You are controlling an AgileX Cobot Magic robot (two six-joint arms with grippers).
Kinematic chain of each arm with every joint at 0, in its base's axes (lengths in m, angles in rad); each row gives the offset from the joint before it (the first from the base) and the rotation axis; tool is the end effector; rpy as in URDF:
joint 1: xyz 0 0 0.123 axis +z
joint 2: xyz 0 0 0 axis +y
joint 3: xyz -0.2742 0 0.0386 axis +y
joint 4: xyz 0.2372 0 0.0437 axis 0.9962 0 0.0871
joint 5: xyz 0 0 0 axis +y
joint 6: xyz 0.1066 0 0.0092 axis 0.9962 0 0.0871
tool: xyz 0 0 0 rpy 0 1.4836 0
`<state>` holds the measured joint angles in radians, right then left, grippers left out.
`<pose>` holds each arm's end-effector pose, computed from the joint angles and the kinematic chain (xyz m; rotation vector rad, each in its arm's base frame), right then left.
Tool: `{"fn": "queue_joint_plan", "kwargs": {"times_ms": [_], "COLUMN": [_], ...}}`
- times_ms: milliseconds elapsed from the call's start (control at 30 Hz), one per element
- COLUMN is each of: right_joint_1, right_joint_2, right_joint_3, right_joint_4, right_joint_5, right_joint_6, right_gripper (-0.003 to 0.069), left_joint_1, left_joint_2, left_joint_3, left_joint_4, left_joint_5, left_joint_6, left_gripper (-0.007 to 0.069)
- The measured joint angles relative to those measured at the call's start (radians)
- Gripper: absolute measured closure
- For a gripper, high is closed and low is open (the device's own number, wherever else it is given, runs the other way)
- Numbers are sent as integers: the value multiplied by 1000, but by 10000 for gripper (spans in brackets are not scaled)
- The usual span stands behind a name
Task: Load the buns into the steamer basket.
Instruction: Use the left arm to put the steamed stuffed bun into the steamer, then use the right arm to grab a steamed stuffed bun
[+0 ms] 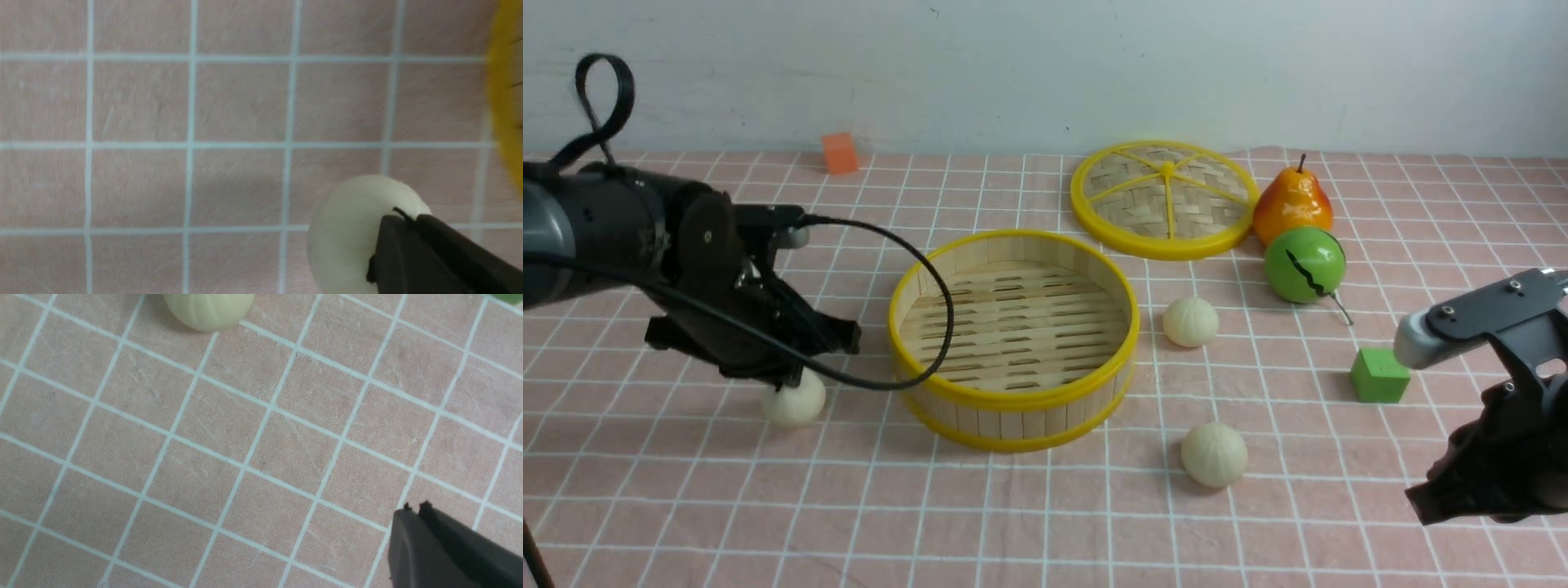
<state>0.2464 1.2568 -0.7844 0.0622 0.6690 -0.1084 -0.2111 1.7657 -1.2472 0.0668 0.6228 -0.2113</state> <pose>0.2278 0.0616 0.2337 -0.4137 2.5948 0.1153 0.3641 -0.0738 0.2120 0.0574 2.6240 -0.0770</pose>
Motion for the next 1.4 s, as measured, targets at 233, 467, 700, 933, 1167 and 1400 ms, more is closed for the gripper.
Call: {"fn": "queue_joint_plan", "kwargs": {"times_ms": [233,467,700,933,1167,1400], "right_joint_1": [1,1,2,66,226,238], "right_joint_2": [1,1,1,22,244,500], "right_joint_3": [0,0,0,-52,-266,-485], "right_joint_4": [3,42,75,162,160,11], "right_joint_5": [-7,-7,-8,39,61,116], "right_joint_6": [0,0,0,-49,-56,5], "right_gripper": [633,623,614,577,430,280], "left_joint_1": [-157,-181,-183,-191,-193,-193], "left_joint_2": [-39,210,308,193,-192,-574], "left_joint_3": [-242,-326,-378,-457,-409,-18], "left_joint_4": [-33,0,9,-4,-38,-16], "left_joint_5": [-8,-29,-24,119,256,181], "left_joint_6": [61,30,-1,-24,-25,-25], "left_gripper": [638,631,423,140,270,525]}}
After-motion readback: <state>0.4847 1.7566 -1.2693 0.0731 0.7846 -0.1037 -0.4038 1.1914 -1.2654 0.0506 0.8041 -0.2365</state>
